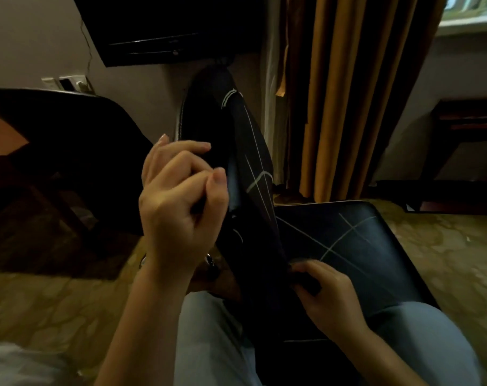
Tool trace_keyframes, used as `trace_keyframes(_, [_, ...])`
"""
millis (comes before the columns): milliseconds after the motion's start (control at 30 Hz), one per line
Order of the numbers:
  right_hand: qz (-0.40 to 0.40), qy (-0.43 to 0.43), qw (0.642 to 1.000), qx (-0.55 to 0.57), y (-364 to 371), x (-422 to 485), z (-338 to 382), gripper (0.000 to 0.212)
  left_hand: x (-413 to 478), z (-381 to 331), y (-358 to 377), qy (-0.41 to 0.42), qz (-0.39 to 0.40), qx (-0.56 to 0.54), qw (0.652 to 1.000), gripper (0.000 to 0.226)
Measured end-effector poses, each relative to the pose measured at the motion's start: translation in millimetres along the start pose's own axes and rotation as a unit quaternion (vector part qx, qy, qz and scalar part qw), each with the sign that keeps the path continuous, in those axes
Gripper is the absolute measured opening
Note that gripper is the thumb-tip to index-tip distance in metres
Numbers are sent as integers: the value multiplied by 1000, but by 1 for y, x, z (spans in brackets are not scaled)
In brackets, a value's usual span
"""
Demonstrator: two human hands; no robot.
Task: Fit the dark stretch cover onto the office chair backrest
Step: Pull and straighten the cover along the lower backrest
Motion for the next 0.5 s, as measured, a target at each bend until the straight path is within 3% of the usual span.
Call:
trace_keyframes(100, [-19,-30,999,-2,-11,15,16,36,-17,-17,-3,58,29,56,996,48])
trace_keyframes(233, [-46,-53,997,40,-20,32,37,28,-52,-34,-5,76,78,67,992,47])
trace_keyframes(367, [-69,-64,994,60,-11,21,37,27,-91,-40,-4,60,137,66,987,43])
trace_keyframes(500, [-59,-24,996,62,5,-1,12,35,-128,-25,5,13,186,52,981,38])
Point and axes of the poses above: each hand's wrist, its own x-axis towards the middle knuckle, its own y-axis out of the palm, z = x × y, the point moved 6 cm from there along x, towards the middle knuckle, and after that the axes turned 7 degrees about -x, right-handed, at the moved point
